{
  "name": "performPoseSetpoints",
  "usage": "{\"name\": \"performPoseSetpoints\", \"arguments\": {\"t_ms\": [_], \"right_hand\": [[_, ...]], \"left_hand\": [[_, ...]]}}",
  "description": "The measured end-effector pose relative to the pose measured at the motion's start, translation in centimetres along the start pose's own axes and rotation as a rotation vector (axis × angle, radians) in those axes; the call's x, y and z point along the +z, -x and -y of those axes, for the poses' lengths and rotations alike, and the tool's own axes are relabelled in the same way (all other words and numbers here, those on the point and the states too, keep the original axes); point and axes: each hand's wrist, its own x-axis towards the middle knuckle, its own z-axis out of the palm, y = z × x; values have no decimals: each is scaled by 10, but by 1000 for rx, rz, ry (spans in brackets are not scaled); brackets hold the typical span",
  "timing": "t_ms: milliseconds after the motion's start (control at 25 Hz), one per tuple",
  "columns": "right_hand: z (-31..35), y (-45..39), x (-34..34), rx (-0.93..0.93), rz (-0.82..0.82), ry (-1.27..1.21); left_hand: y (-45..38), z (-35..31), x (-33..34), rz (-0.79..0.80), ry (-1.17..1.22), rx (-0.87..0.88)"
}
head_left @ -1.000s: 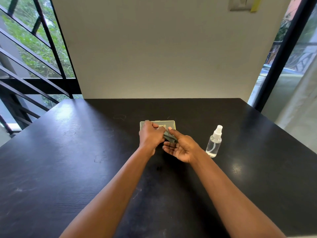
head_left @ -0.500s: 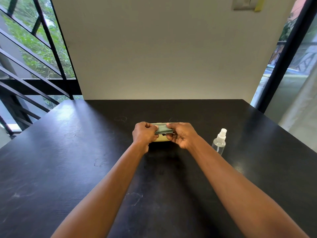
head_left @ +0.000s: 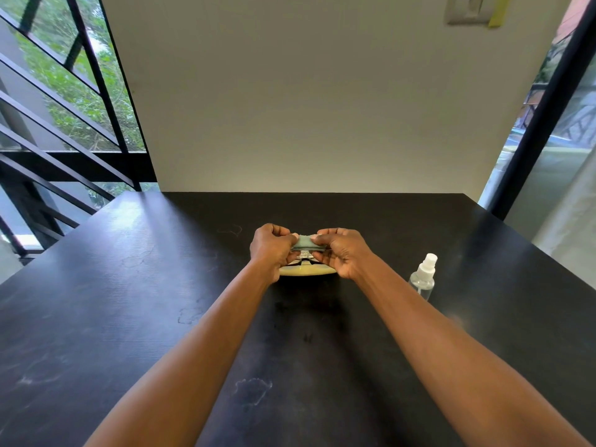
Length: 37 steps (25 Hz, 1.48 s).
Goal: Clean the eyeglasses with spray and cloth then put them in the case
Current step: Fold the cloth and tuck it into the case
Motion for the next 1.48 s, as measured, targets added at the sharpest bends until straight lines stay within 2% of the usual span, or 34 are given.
{"name": "performPoseSetpoints", "arguments": {"t_ms": [160,320,1040,1240,1480], "right_hand": [[-1,-5,-1,0,-19,-26],[1,-6,-2,-8,31,-68],[2,-17,-1,-46,0,77],[3,-23,-2,-70,-27,250],[-5,-28,1,-128,-124,474]], "left_hand": [[-3,-1,1,10,14,-14],[-4,-2,2,40,8,26],[-10,-7,-3,138,-59,-45],[-14,-8,-3,98,-125,-26],[-20,-1,-2,37,-364,99]]}}
